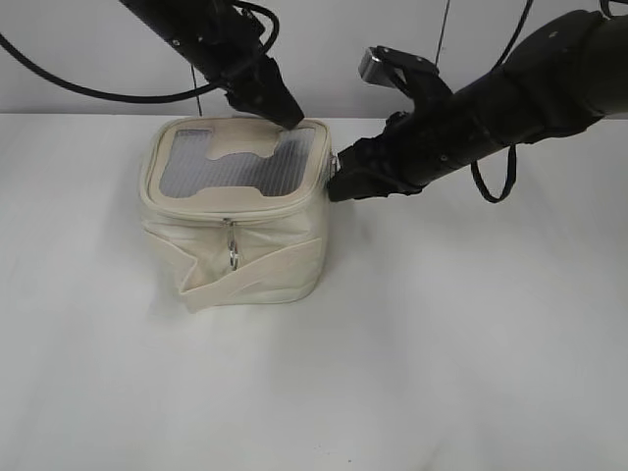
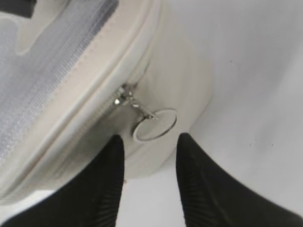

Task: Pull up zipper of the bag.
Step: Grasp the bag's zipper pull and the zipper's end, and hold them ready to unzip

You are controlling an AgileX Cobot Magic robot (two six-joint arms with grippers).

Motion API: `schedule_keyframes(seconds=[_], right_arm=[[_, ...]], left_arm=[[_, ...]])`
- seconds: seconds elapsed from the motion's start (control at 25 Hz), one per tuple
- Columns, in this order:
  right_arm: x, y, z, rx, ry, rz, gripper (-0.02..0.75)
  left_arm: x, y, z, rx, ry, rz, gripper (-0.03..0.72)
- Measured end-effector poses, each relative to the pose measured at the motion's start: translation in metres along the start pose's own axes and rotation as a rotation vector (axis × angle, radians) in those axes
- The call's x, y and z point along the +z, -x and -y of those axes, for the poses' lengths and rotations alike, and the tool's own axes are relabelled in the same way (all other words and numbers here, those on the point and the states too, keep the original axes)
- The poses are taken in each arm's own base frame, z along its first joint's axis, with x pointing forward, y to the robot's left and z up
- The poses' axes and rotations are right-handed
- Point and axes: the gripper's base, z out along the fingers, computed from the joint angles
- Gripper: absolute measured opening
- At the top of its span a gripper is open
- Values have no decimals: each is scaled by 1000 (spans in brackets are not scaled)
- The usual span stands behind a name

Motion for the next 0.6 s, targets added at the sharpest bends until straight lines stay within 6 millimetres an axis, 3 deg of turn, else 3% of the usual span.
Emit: schedule_keyframes(seconds=[0.36, 0.6], right_arm=[[-11, -1, 0, -35, 16, -31, 302], [-11, -1, 0, -49, 15, -39, 301]], left_arm=[[16, -8, -8, -2, 10, -32, 299], [4, 3, -15, 20, 51, 9, 299]])
